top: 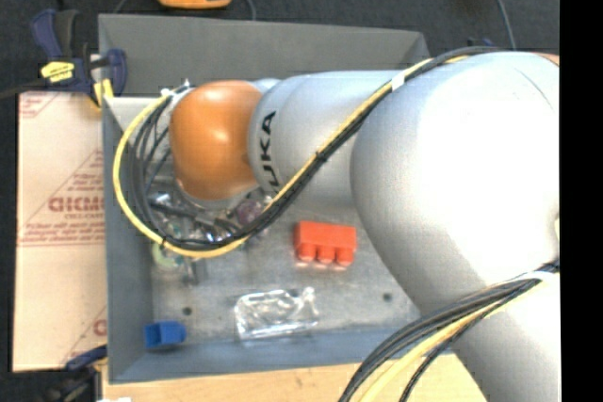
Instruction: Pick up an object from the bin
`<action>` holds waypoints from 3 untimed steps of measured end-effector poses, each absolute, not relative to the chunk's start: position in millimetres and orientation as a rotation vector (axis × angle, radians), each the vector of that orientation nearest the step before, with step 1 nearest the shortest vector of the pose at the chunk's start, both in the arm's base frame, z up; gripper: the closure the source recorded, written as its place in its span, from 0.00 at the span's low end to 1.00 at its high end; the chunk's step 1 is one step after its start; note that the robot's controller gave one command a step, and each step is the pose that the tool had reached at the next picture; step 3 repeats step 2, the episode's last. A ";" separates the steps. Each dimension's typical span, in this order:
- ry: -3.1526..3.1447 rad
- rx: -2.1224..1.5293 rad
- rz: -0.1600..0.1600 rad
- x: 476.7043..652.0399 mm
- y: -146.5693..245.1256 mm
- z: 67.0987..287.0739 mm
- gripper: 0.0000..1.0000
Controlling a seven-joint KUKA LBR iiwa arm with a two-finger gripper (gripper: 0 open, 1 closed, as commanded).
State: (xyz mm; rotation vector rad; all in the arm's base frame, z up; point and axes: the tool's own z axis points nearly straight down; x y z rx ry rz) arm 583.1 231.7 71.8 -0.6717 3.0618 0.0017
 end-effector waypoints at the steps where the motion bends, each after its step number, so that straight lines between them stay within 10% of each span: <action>1: 3.058 -0.664 0.007 584.7 232.9 75.4 1.00; 2: 3.043 -0.727 0.000 609.0 230.9 209.0 1.00; 3: 3.043 -0.727 0.000 609.0 230.9 209.0 1.00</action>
Offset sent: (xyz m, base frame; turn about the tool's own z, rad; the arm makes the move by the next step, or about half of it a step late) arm 0.0000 0.0000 0.0000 0.0000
